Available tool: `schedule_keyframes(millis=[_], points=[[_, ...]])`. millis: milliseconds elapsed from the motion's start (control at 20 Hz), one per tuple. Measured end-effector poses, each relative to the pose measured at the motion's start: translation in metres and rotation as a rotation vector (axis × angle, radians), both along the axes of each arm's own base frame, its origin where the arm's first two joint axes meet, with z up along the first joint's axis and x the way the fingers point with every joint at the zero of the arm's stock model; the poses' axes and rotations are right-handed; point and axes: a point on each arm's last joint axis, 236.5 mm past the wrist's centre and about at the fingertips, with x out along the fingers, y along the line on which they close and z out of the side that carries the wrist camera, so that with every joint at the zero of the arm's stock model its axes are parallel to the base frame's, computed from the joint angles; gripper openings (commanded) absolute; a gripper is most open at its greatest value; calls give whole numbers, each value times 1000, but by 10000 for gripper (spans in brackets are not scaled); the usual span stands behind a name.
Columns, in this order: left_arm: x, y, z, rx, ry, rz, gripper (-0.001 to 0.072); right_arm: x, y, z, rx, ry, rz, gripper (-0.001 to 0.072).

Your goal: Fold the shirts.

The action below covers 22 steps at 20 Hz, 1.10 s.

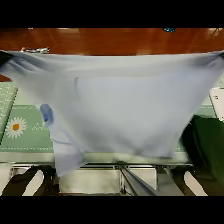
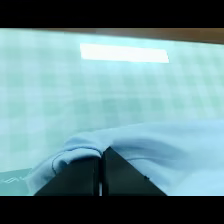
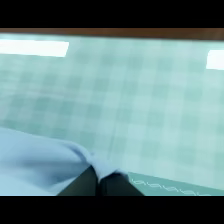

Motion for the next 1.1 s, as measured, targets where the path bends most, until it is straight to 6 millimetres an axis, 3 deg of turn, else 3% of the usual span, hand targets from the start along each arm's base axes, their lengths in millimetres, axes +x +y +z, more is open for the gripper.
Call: schedule_keyframes(millis=[250, 400, 450, 500, 550, 600, 750, 850, 950, 1100], points=[[96, -6, -103, -86, 139, 32, 23, 106, -9, -110, 108, 157, -26, 21], [151, -13, -146, -126, 170, 62, 23, 156, -10, -164, 187, 213, -52, 22], [165, -17, -160, -140, 187, 63, 25, 170, -11, -180, 212, 228, -64, 95], [178, -21, -170, -160, 201, 62, 101, 181, -10, -193, 240, 241, -75, 260], [187, -25, -179, -174, 217, 58, 330, 191, -9, -206, 270, 254, -88, 395], [195, -28, -187, -184, 233, 52, 509, 200, -9, -215, 299, 262, -102, 414], [203, -25, -198, -205, 287, 28, 508, 215, -15, -222, 364, 270, -132, 409], [197, -5, -198, -216, 342, 26, 506, 212, -30, -213, 394, 297, -135, 409], [177, 23, -202, -235, 439, 23, 506, 194, -57, -207, 408, 366, -138, 408], [128, 62, -212, -261, 612, 18, 506, 145, -104, -204, 357, 487, -180, 408]])
